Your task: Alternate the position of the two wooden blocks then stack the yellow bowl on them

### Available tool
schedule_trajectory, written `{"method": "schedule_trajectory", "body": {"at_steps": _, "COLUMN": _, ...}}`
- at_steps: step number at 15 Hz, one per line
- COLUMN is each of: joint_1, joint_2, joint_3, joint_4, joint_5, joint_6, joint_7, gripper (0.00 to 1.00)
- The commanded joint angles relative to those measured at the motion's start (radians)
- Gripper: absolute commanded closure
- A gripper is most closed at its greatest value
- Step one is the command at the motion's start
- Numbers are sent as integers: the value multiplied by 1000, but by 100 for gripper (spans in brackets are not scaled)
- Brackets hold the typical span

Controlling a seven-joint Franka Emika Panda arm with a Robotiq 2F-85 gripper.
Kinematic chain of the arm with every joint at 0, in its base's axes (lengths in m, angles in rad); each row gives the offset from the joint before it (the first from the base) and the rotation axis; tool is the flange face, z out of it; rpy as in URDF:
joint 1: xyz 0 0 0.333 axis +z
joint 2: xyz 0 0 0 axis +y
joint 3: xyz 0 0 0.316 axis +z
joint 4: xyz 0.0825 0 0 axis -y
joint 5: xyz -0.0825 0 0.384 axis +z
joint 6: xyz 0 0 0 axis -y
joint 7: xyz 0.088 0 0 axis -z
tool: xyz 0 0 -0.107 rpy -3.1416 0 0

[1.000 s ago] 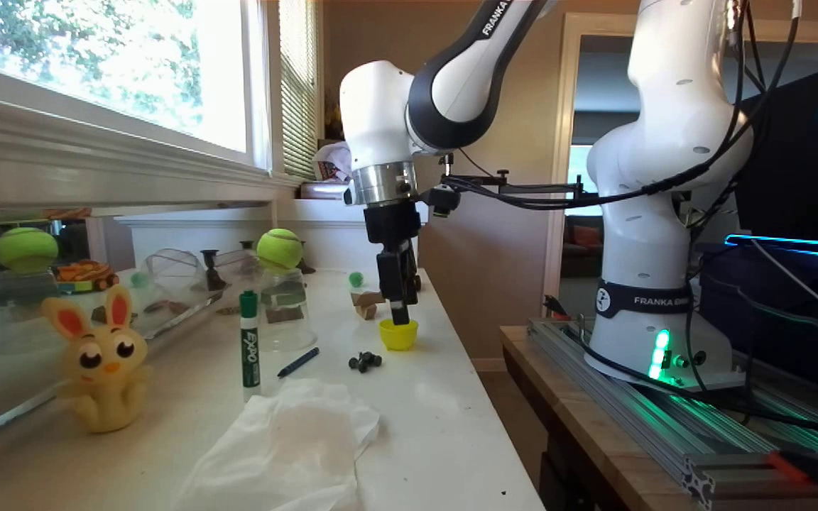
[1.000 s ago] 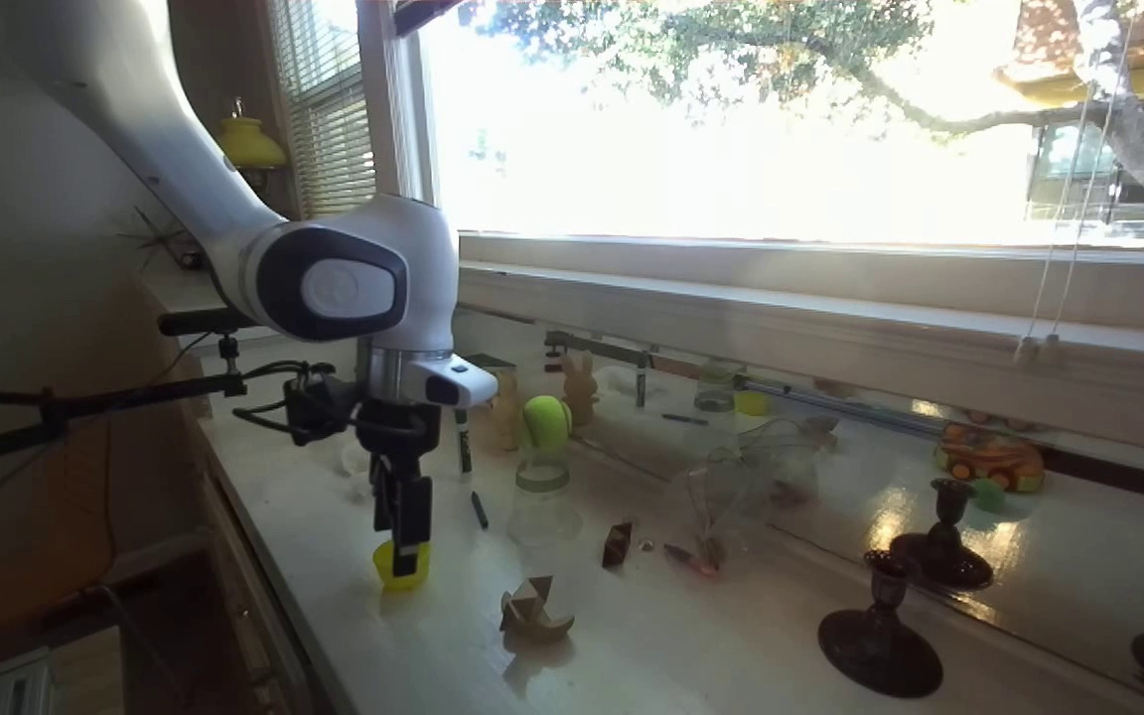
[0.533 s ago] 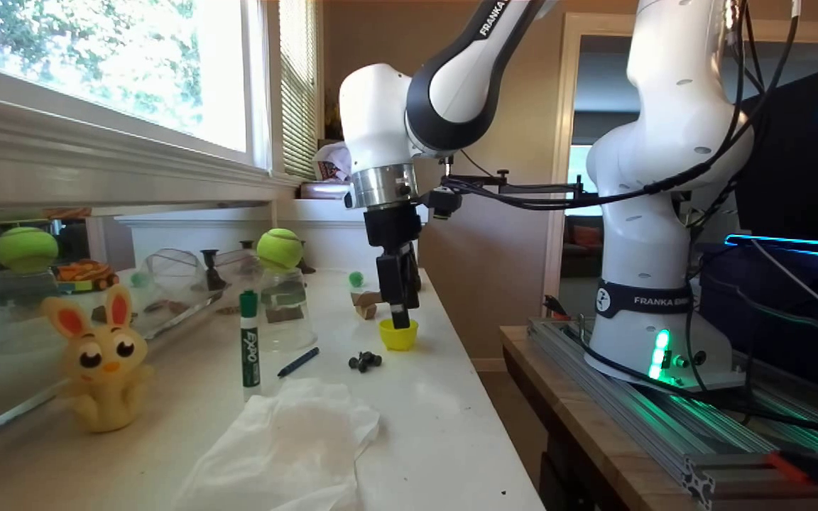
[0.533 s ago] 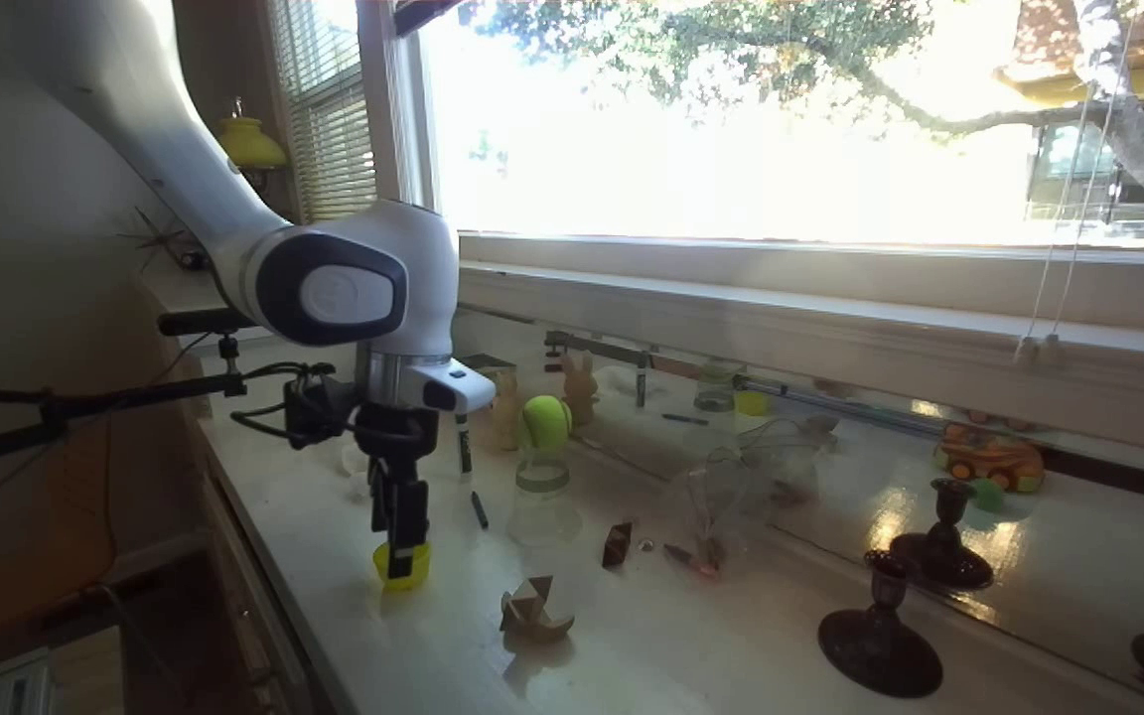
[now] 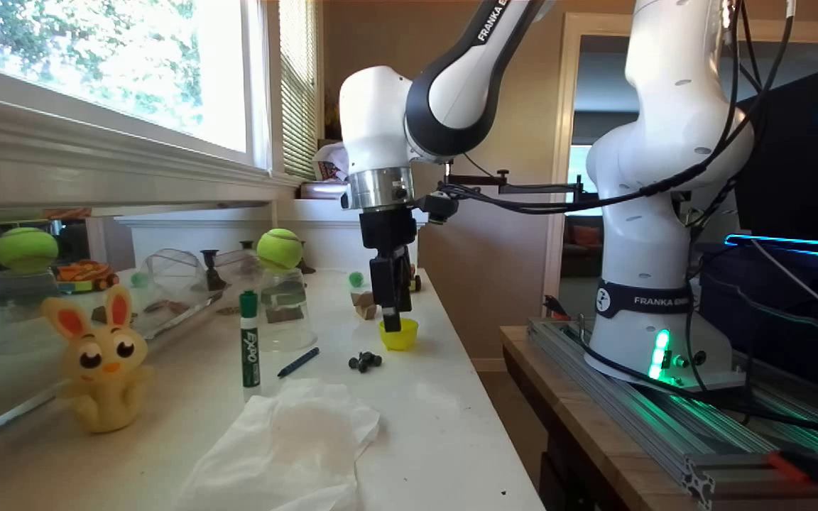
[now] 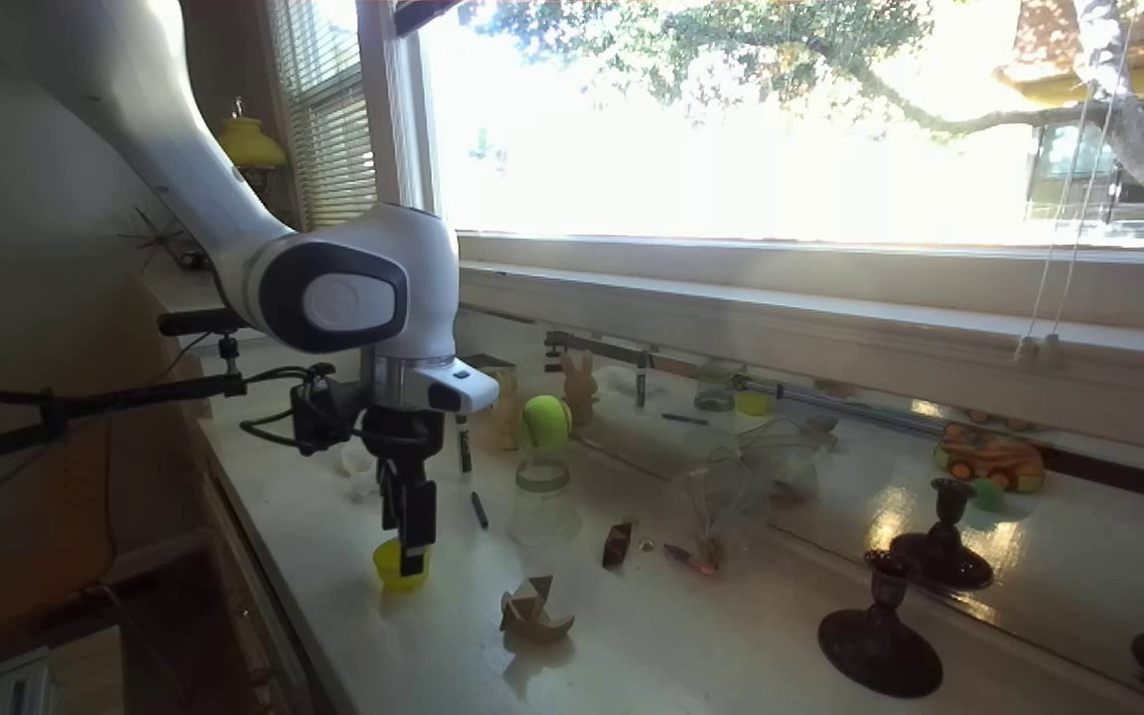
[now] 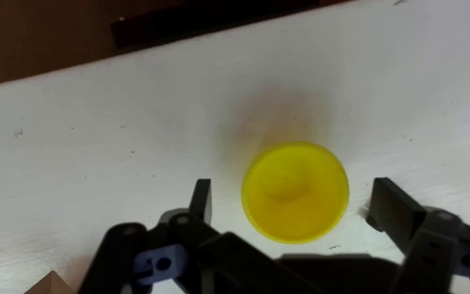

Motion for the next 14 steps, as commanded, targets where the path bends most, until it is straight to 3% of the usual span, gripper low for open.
{"method": "schedule_trajectory", "body": {"at_steps": 1, "joint_1": 6, "joint_2": 18, "joint_3": -3, "joint_4": 5, "joint_5": 1, "joint_6": 21, "joint_7": -5, "gripper": 0}}
{"method": "schedule_trajectory", "body": {"at_steps": 8, "joint_1": 6, "joint_2": 31, "joint_3": -5, "joint_4": 7, "joint_5": 2, "joint_6": 27, "joint_7": -9, "gripper": 0}}
{"method": "schedule_trajectory", "body": {"at_steps": 9, "joint_1": 6, "joint_2": 32, "joint_3": -6, "joint_4": 7, "joint_5": 2, "joint_6": 29, "joint_7": -10, "gripper": 10}}
{"method": "schedule_trajectory", "body": {"at_steps": 10, "joint_1": 6, "joint_2": 34, "joint_3": -6, "joint_4": 8, "joint_5": 4, "joint_6": 30, "joint_7": -12, "gripper": 26}}
{"method": "schedule_trajectory", "body": {"at_steps": 14, "joint_1": 6, "joint_2": 39, "joint_3": -7, "joint_4": 9, "joint_5": 2, "joint_6": 35, "joint_7": -15, "gripper": 56}}
